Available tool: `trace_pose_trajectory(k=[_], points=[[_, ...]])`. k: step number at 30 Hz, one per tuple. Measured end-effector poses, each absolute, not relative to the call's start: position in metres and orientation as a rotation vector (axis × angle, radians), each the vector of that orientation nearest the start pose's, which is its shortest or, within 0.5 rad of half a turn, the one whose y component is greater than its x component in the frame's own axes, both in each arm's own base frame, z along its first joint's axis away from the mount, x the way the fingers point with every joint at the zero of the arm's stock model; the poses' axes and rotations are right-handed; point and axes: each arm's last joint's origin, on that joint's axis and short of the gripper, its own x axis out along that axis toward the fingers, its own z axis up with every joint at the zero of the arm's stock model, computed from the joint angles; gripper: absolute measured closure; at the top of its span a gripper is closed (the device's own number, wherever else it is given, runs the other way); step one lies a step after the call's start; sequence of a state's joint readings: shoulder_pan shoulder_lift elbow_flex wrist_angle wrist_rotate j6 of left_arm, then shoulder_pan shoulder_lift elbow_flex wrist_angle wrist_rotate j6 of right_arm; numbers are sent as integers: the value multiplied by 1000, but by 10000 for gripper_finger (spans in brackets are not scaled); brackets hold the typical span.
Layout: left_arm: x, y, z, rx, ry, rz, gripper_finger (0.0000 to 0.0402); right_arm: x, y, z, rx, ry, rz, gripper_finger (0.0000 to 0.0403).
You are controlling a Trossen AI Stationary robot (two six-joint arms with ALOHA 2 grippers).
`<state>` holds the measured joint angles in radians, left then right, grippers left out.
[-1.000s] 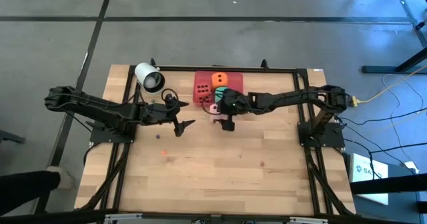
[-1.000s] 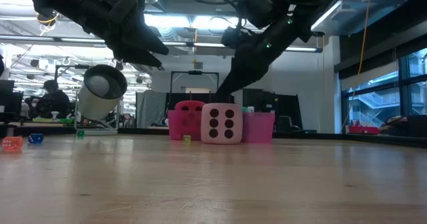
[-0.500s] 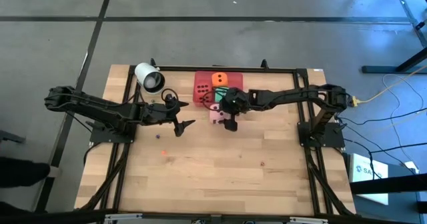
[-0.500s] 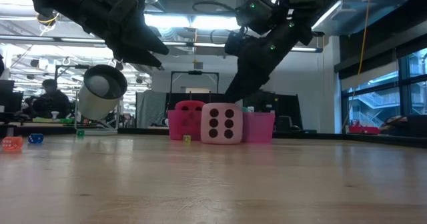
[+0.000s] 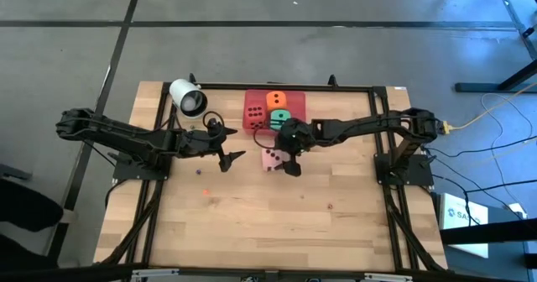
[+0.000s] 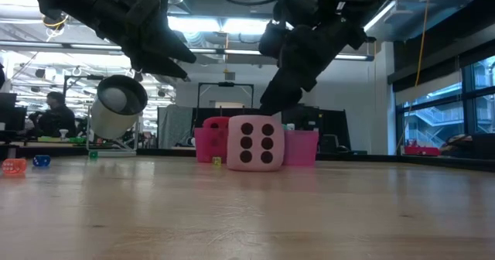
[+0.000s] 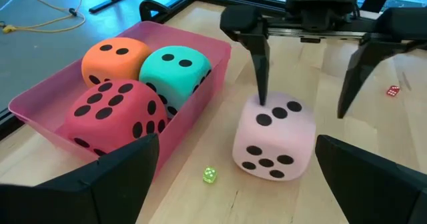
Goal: Pick & Place Dice
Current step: Put the pink die into the pink bin
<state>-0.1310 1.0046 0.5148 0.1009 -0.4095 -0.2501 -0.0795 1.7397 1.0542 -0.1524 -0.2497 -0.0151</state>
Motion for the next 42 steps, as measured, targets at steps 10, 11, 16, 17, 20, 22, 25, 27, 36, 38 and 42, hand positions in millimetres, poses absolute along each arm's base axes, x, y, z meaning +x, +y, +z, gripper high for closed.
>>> trace_pose_trajectory(k=[10,11,16,17,20,22,25,27,36,38,42], points=[[210,-16,228,-142,339,320,2,363,-24,201,85,760,171,25],[210,-16,228,-142,339,320,2,364,-24,203,71,750,175,25],[210,-16,228,-142,339,320,2,365,-22,204,-28,765,101,25],[210,-16,228,-142,339,320,2,365,-22,202,-40,774,93,25],[210,-16,228,-142,339,320,2,365,-22,200,-45,794,91,25],[210,-16,228,-142,339,320,2,366,-22,200,-44,791,93,25],[210,-16,228,-142,339,320,2,365,-21,198,-39,803,101,25],[210,-16,228,-142,339,320,2,365,-21,197,-38,810,103,25],[210,-16,228,-142,340,316,2,370,-23,180,5,847,155,25],[210,-16,228,-143,340,316,2,370,-23,180,5,849,152,25],[210,-16,228,-142,340,316,2,370,-21,179,-26,862,103,25]])
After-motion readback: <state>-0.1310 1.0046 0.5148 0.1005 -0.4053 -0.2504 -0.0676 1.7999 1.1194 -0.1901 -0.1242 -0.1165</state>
